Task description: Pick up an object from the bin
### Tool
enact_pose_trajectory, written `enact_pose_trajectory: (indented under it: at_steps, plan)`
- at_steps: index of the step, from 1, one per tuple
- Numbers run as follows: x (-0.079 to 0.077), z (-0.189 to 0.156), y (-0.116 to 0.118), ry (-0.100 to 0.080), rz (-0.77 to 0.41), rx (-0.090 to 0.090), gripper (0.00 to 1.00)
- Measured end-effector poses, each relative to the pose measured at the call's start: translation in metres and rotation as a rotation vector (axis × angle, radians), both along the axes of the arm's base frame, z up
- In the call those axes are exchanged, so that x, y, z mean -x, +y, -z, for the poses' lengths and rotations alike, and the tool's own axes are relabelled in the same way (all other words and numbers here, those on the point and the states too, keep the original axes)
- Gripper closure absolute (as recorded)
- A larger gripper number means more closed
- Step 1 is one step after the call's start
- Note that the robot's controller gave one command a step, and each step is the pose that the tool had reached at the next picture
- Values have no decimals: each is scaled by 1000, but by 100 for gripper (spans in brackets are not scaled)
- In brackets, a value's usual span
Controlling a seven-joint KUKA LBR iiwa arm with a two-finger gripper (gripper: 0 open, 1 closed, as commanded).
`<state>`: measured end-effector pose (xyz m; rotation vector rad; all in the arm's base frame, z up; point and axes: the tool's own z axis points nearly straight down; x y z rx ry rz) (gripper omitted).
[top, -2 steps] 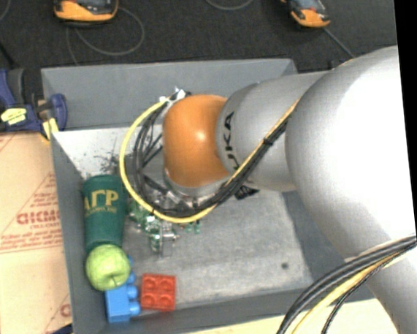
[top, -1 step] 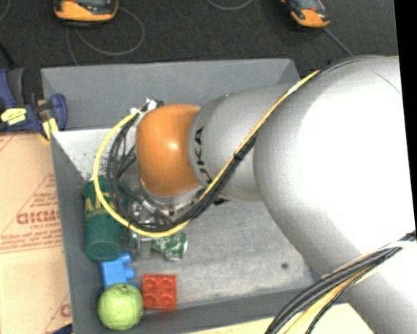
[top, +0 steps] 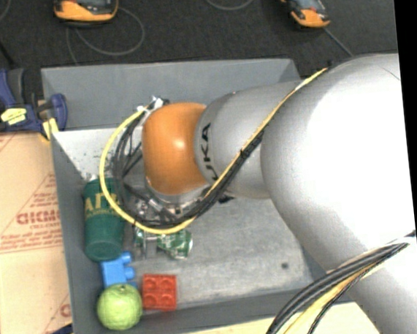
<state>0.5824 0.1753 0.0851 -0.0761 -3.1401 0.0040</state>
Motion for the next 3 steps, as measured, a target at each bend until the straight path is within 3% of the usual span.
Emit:
enact_pose_trajectory:
  at_steps: [1, 3]
  plan:
    - [-14, -46, -16, 3, 6, -1, 100]
    - [-14, -168, -35, -1, 23, -3, 100]
